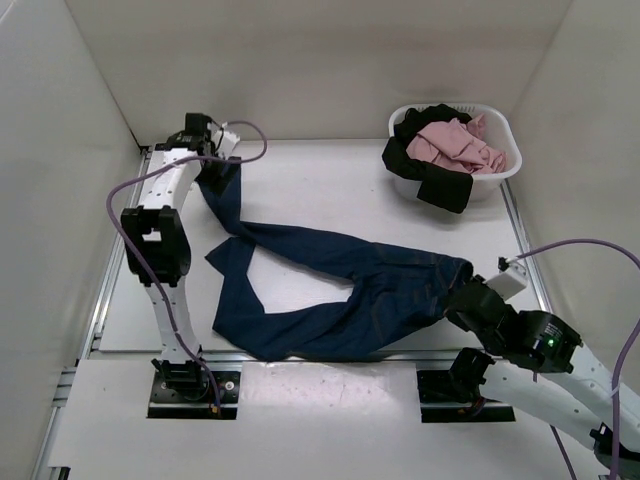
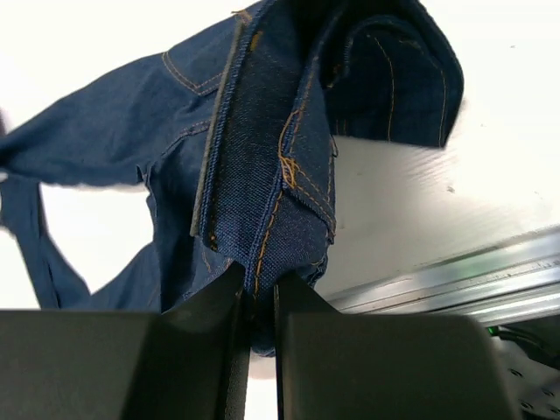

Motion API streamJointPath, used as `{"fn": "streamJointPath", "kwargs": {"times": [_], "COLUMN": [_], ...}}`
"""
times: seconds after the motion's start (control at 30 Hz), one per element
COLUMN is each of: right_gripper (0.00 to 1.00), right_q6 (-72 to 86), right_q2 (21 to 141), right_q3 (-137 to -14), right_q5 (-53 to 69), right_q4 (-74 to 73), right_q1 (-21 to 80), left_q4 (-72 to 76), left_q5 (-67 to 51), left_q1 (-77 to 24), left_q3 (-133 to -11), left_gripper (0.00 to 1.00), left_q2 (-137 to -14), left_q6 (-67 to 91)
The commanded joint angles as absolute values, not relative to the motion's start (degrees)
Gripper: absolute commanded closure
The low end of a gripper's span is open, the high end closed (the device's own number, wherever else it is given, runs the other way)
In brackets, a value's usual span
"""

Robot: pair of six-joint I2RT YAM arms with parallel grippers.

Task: Fold and stack the trousers
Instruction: Flatten the trousers out

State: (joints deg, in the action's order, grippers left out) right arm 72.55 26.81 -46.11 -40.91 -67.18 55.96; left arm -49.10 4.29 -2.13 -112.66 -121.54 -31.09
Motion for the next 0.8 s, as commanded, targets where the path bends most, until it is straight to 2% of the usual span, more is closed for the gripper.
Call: {"fn": "streamJointPath", "kwargs": {"times": [0.0, 0.03, 0.1, 0.2, 0.27, 0.43, 0.53, 0.63, 0.67, 0.7, 0.77], "right_gripper": [1.00, 1.00, 1.00, 1.00, 1.00, 1.00, 1.00, 1.00, 1.00, 1.00, 1.00], "right_q6": [80.67, 81.55, 82.35, 82.97, 83.50, 80.86, 80.86, 83.58, 83.58, 83.58, 82.63], "right_q2": [27.50, 29.16, 30.93, 34.18, 35.42, 36.83, 36.83, 35.43, 35.42, 34.64, 34.63], "right_q3": [-46.85, -46.85, -46.85, -46.85, -46.23, -46.23, -46.23, -46.23, -45.62, -45.62, -44.91], "right_q5": [-48.34, -49.04, -49.65, -51.23, -51.77, -53.70, -54.22, -54.75, -54.76, -55.28, -55.28], "right_q4": [-71.79, -73.11, -75.15, -75.15, -73.23, -70.40, -71.18, -72.07, -72.07, -72.07, -69.27], "right_q1": [55.99, 55.99, 55.99, 55.99, 55.99, 55.99, 55.99, 55.99, 55.99, 55.99, 55.99], "left_q4": [-52.38, -52.38, -53.08, -55.63, -55.63, -50.02, -48.87, -48.35, -48.34, -48.34, -48.34], "left_q5": [3.43, 5.78, 6.50, -0.33, -2.55, 1.14, -0.88, -3.69, -4.47, -6.66, -9.04], "left_q1": [0.35, 0.96, 0.97, 0.97, 0.26, -0.26, -0.26, -0.26, -0.26, -0.26, -0.26], "left_q3": [-103.05, -95.18, -88.10, -77.63, -71.84, -67.50, -68.11, -68.64, -68.64, -68.64, -67.95], "left_gripper": [0.03, 0.03, 0.05, 0.12, 0.12, 0.15, 0.10, 0.10, 0.12, 0.20, 0.74], "left_q2": [-105.23, -101.12, -97.92, -94.22, -94.74, -101.33, -105.11, -108.54, -109.24, -109.86, -110.48], "left_q6": [-37.59, -38.75, -38.76, -37.01, -34.20, -29.80, -28.74, -28.12, -27.60, -27.60, -27.60]}}
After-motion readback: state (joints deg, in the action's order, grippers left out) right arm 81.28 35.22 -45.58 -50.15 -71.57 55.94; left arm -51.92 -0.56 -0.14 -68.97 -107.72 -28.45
